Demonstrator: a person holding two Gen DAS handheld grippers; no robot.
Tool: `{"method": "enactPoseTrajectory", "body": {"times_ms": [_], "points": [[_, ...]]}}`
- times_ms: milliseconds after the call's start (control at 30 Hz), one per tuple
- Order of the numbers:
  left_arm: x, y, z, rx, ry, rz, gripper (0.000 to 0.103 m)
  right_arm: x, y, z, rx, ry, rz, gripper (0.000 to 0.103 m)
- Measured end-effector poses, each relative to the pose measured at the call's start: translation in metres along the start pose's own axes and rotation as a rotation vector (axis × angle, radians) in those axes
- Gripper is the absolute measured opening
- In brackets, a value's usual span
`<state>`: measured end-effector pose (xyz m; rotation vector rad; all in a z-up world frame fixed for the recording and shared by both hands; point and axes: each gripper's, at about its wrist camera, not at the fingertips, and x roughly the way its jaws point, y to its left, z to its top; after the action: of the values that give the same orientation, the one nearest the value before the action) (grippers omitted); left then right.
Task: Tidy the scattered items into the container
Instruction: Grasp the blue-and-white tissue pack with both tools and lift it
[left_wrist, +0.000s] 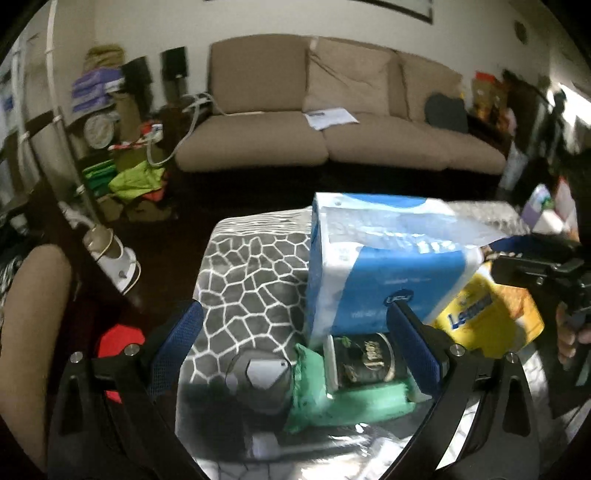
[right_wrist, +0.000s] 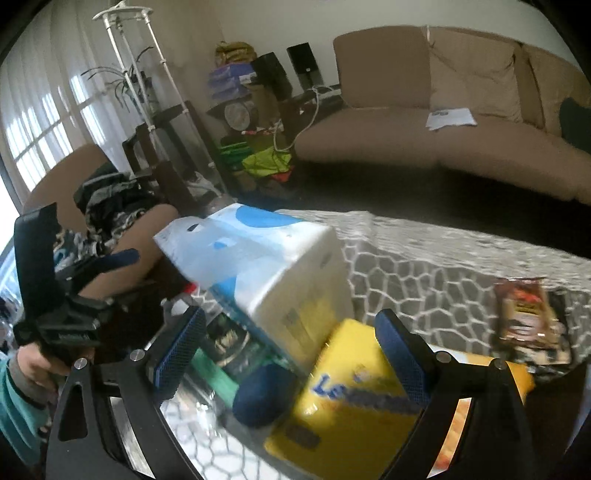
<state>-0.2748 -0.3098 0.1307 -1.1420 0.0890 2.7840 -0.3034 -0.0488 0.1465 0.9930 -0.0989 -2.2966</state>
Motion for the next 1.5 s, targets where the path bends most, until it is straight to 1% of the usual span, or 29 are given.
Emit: {"method": "enactPoseTrajectory", "body": {"times_ms": [67, 167, 300, 333, 367, 400, 500, 600, 733, 800, 833, 867, 900, 933, 1000, 1067, 1167, 1267, 1333, 1433, 1500], "points": [[0.010, -0.002, 0.002, 0.035, -0.003, -0.007, 0.100, 0.014, 0.001, 0.002, -0.019, 0.006, 0.000, 0.094], [0.020, -0.009, 0.009, 0.092, -0.027, -0.061, 0.100, 0.026, 0.009, 0.007, -0.084, -0.006, 0.007, 0.094], [0.036, -0.021, 0.014, 0.186, -0.017, -0.097, 0.100, 0.038, 0.016, 0.013, -0.132, -0.007, 0.014, 0.094], [0.038, -0.024, 0.014, 0.201, -0.022, -0.098, 0.100, 0.038, 0.016, 0.016, -0.152, -0.017, 0.013, 0.096], [0.041, -0.025, 0.015, 0.210, -0.024, -0.102, 0.100, 0.039, 0.016, 0.017, -0.167, -0.021, 0.007, 0.100], [0.044, -0.026, 0.015, 0.215, -0.021, -0.107, 0.100, 0.040, 0.016, 0.018, -0.183, -0.024, 0.002, 0.103], [0.049, -0.027, 0.013, 0.212, -0.019, -0.117, 0.100, 0.045, 0.014, 0.022, -0.218, -0.025, -0.020, 0.103], [0.043, -0.022, 0.011, 0.196, -0.046, -0.135, 0.100, 0.047, 0.013, 0.024, -0.202, -0.022, 0.004, 0.103], [0.021, -0.004, 0.013, 0.149, -0.108, -0.172, 0.100, 0.029, 0.013, 0.029, -0.209, -0.082, 0.002, 0.103], [0.012, 0.003, 0.017, 0.129, -0.145, -0.168, 0.100, 0.022, 0.016, 0.030, -0.230, -0.110, -0.003, 0.102], [0.009, 0.005, 0.020, 0.122, -0.155, -0.158, 0.100, 0.019, 0.020, 0.030, -0.266, -0.116, -0.021, 0.093], [0.007, 0.006, 0.023, 0.119, -0.164, -0.153, 0.100, 0.020, 0.023, 0.030, -0.292, -0.105, -0.027, 0.074], [0.005, 0.008, 0.027, 0.116, -0.171, -0.155, 0.100, 0.023, 0.027, 0.031, -0.322, -0.081, -0.030, 0.061], [0.004, 0.008, 0.030, 0.118, -0.174, -0.157, 0.100, 0.026, 0.032, 0.031, -0.358, -0.057, -0.034, 0.044], [0.004, 0.005, 0.037, 0.134, -0.174, -0.158, 0.100, 0.027, 0.039, 0.030, -0.396, -0.055, -0.047, 0.040], [0.006, -0.001, 0.040, 0.154, -0.179, -0.126, 0.099, 0.028, 0.044, 0.032, -0.410, -0.051, -0.039, 0.015], [0.011, -0.007, 0.045, 0.168, -0.167, -0.123, 0.094, 0.032, 0.042, 0.035, -0.365, -0.058, -0.066, 0.014], [0.017, -0.011, 0.048, 0.163, -0.163, -0.111, 0.092, 0.031, 0.033, 0.039, -0.288, -0.072, -0.039, 0.013], [0.020, -0.010, 0.053, 0.139, -0.160, -0.100, 0.092, 0.031, 0.028, 0.041, -0.247, -0.077, -0.020, 0.013], [0.021, -0.003, 0.058, 0.092, -0.179, -0.080, 0.092, 0.027, 0.025, 0.042, -0.222, -0.083, 0.001, 0.013], [0.026, 0.000, 0.062, 0.071, -0.162, -0.091, 0.092, 0.024, 0.024, 0.042, -0.211, -0.087, 0.009, 0.013]]}}
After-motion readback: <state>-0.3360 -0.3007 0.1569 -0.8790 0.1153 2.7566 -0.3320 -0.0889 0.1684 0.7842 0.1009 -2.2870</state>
